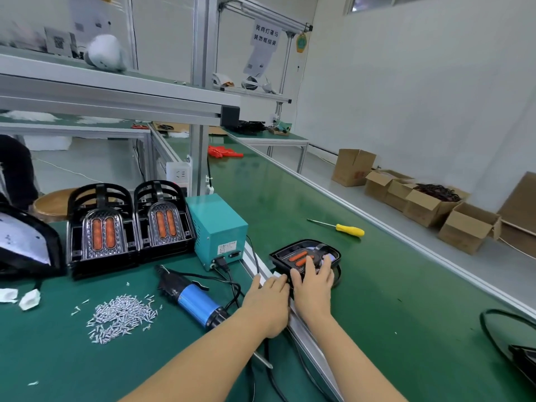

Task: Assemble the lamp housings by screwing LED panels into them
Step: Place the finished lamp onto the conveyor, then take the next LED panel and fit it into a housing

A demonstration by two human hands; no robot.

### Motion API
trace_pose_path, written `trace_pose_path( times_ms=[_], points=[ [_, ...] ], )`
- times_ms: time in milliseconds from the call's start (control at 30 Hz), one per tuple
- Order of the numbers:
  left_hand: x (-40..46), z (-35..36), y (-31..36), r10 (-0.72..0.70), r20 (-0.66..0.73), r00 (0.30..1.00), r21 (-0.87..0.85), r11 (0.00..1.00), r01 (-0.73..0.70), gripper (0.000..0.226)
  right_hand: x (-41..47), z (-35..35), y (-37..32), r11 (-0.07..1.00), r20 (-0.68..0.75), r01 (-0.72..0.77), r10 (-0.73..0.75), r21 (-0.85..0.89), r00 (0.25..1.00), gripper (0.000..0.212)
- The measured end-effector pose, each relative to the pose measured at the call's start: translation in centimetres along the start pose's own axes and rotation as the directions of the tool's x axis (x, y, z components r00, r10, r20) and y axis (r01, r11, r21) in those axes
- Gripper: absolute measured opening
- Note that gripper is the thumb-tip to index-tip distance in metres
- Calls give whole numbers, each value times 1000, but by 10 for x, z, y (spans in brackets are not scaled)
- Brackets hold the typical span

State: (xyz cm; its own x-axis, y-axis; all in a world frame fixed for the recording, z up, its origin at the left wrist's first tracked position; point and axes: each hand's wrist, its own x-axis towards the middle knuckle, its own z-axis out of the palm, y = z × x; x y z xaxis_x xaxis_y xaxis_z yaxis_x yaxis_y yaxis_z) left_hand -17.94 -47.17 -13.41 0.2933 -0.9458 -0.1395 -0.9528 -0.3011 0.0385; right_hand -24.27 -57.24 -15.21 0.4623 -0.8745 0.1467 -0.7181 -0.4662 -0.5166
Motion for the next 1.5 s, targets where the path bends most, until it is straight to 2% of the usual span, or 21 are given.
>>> trace_pose_path(
  times_ms=[100,267,400,500,667,833,1100,1500],
  points=[
    [-5,-2,-2,-13,-25,1000,37,999,13,60,4,4,-8,997,-5,-23,23,76,1000,53],
    [-18,-10,-10,-2,-88,996,49,999,6,56,19,2,-18,997,40,-59,57,51,998,55],
    [-33,-16,-23,-41,-106,994,44,998,46,54,25,-5,-25,972,93,-129,150,-195,984,55],
    [-46,-21,-32,-88,-97,991,41,995,93,54,20,-9,-36,949,76,-164,191,-270,979,57],
    [-73,-24,-49,-156,-157,975,16,987,160,54,-4,-11,-78,977,79,7,10,-215,997,55],
    [-111,-22,-82,-295,-230,927,-15,954,299,55,-42,-5,-129,960,120,244,-229,-137,966,52],
    [-188,-9,-138,-549,-310,777,-128,833,538,59,-110,25,-197,861,299,503,-461,-76,835,55],
    [-309,22,-200,-740,-337,583,-190,659,727,57,-200,82,-280,702,456,711,-645,36,613,56]
  ],
)
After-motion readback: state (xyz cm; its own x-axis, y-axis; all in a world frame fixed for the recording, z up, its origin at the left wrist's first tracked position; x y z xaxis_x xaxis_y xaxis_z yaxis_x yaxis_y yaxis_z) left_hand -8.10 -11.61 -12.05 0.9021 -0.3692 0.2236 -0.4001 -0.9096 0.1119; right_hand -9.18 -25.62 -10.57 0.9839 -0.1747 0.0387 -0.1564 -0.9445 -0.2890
